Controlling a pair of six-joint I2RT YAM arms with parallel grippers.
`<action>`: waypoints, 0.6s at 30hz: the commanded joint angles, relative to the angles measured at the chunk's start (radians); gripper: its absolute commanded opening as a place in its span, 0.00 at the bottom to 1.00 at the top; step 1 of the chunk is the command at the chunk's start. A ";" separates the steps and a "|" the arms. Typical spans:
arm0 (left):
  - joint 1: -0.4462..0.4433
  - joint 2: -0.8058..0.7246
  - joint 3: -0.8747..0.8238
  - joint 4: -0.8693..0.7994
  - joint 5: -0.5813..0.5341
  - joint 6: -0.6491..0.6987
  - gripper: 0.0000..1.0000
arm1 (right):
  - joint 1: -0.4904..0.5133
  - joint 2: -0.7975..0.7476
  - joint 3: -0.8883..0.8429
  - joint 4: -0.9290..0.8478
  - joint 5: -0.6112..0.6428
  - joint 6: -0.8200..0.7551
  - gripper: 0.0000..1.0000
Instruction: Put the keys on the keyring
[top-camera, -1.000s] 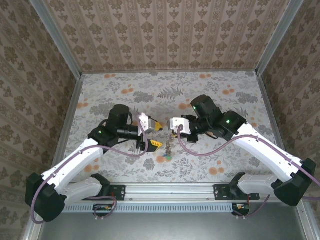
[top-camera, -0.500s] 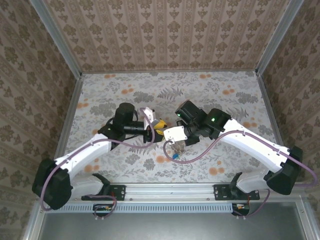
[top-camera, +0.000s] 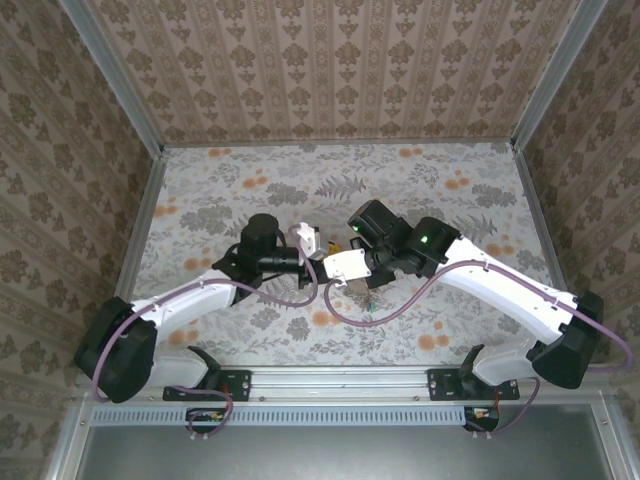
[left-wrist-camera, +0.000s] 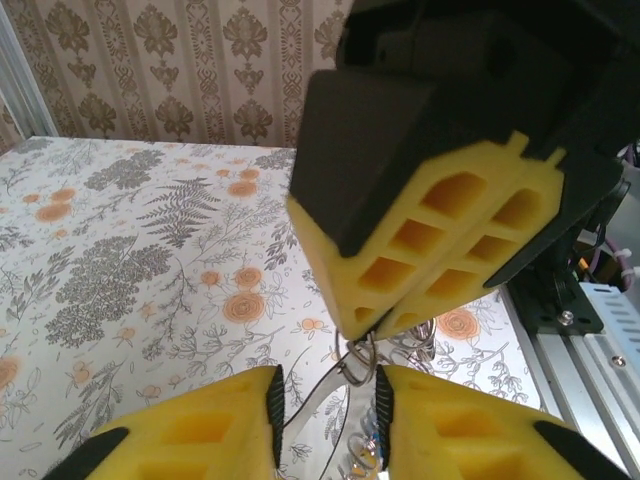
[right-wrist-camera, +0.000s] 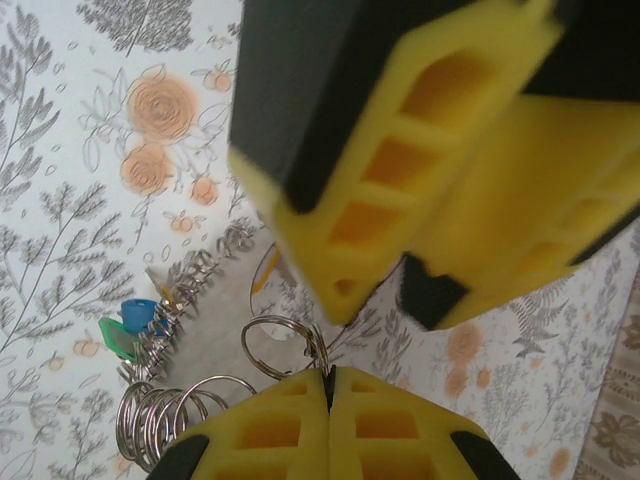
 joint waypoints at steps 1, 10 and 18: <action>-0.017 0.008 -0.013 0.057 -0.021 0.033 0.29 | -0.012 -0.047 -0.018 0.073 -0.051 0.042 0.00; -0.039 0.020 -0.005 0.057 -0.057 0.040 0.26 | -0.019 -0.050 -0.022 0.097 -0.082 0.084 0.00; -0.039 -0.018 -0.044 0.039 -0.034 0.069 0.34 | -0.043 -0.052 -0.024 0.094 -0.097 0.107 0.00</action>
